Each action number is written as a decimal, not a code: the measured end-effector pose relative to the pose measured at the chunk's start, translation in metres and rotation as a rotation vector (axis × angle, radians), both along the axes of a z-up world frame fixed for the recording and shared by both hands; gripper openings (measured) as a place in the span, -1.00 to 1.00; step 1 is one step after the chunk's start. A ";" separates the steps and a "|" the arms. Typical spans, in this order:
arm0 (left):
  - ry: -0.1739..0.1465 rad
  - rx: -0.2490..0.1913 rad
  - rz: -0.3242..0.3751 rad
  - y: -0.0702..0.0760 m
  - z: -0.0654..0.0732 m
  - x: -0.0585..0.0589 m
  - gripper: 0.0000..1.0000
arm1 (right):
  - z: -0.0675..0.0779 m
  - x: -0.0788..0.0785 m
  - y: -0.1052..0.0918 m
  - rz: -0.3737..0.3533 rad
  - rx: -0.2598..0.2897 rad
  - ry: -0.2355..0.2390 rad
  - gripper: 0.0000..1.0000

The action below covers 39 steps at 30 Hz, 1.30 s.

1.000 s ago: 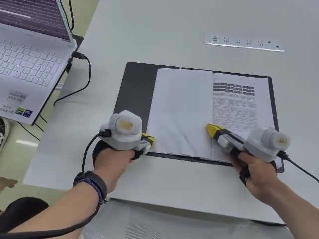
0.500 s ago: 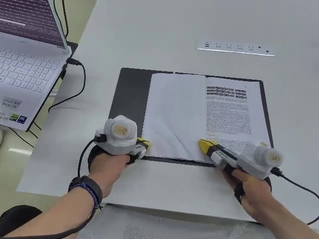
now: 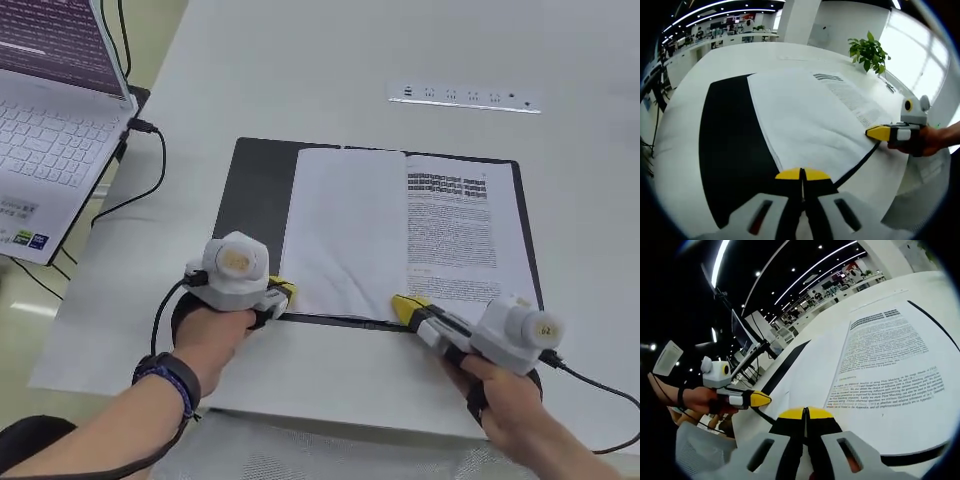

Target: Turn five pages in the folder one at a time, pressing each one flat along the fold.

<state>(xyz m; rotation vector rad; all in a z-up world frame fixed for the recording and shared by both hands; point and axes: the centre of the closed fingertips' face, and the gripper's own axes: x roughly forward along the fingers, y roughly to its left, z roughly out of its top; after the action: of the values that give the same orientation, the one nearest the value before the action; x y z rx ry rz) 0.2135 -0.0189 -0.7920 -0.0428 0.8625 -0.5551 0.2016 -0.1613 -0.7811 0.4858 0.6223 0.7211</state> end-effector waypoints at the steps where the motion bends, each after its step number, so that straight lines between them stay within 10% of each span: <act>1: 0.000 0.001 0.000 0.000 0.000 0.000 -1.00 | 0.000 -0.001 0.000 0.003 -0.002 0.000 -1.00; 39: -0.002 0.015 -0.025 -0.001 0.001 -0.002 -1.00 | 0.002 -0.025 -0.004 0.000 0.036 0.087 -1.00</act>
<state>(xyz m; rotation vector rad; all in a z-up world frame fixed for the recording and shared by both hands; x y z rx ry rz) 0.2120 -0.0195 -0.7915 -0.0178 0.8661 -0.5723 0.1761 -0.1656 -0.7794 0.5522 0.6913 0.7155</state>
